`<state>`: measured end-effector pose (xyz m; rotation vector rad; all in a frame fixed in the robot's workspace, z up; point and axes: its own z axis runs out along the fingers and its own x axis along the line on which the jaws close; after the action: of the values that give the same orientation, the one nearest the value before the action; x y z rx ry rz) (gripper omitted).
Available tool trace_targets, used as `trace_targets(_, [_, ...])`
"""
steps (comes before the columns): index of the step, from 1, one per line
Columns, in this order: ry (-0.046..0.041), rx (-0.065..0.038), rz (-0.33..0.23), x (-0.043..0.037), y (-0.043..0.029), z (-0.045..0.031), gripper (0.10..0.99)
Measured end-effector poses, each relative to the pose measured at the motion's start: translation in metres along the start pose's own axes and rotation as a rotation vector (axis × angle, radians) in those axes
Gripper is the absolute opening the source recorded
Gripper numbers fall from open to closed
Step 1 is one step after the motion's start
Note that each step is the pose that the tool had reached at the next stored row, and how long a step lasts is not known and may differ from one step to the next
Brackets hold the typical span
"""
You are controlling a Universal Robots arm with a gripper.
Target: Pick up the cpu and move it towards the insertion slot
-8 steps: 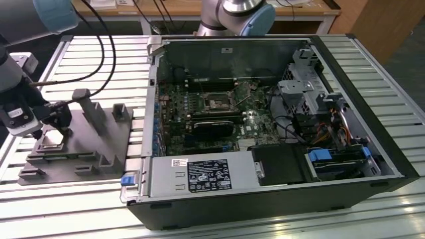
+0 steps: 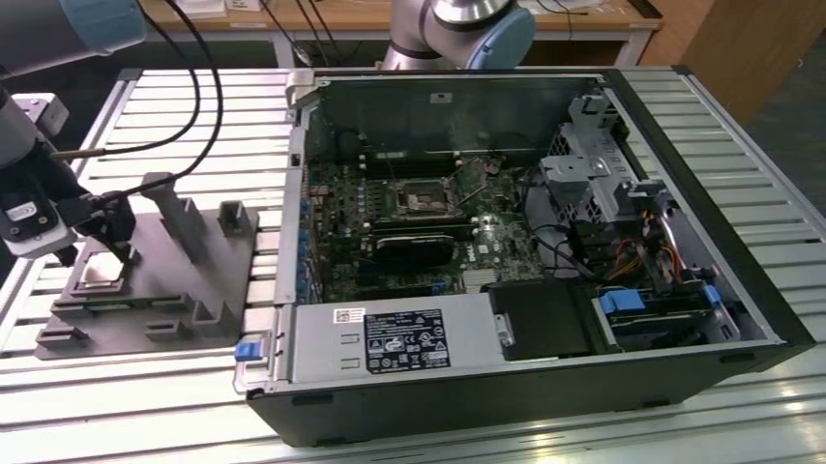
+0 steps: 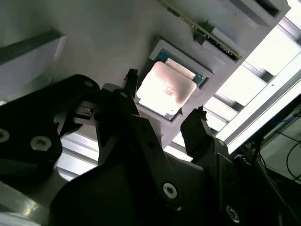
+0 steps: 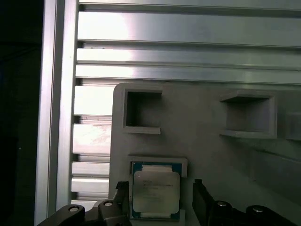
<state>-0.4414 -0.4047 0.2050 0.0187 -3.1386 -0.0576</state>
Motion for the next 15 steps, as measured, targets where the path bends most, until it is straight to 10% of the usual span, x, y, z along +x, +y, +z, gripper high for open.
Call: trace_targets(15, [0.0001,0.0,0.001,0.0018,-0.0028,0.0062,0.647])
